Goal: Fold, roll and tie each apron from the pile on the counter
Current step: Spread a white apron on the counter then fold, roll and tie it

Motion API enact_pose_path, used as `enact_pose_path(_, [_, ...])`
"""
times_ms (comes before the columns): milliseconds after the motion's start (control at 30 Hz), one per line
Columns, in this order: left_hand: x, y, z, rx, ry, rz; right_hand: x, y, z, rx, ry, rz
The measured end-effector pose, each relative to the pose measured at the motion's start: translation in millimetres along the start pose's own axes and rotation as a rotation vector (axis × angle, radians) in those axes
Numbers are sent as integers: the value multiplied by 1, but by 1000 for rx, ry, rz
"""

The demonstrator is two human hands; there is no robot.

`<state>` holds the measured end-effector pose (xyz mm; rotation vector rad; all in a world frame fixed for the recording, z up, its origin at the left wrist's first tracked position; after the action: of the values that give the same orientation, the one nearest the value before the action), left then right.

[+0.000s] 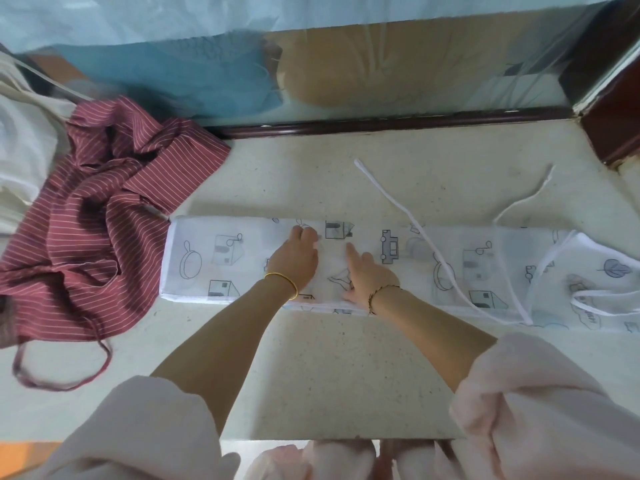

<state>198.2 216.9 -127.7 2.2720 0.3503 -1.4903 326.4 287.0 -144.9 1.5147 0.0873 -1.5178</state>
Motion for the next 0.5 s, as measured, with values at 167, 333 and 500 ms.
enact_pose_path(167, [17,0,40,-274,-76,8,2,-13,-3,63,-59,125])
enact_pose_path(333, [-2,-5,113,-514,-122,-16,1,-26,0,84,-113,191])
enact_pose_path(500, [-20,-13,150,-609,-190,40,1,-24,-3,93,-124,205])
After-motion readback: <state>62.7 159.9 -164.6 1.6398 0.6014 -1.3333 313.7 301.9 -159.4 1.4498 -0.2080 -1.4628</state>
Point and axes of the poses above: each hand's wrist, its own y-axis away from the middle knuckle, its own x-axis out of the palm, z = x × y, the point moved 3 cm from there along -y, towards the middle knuckle, and after that the axes turned 4 degrees about x, right-handed, at the moved point
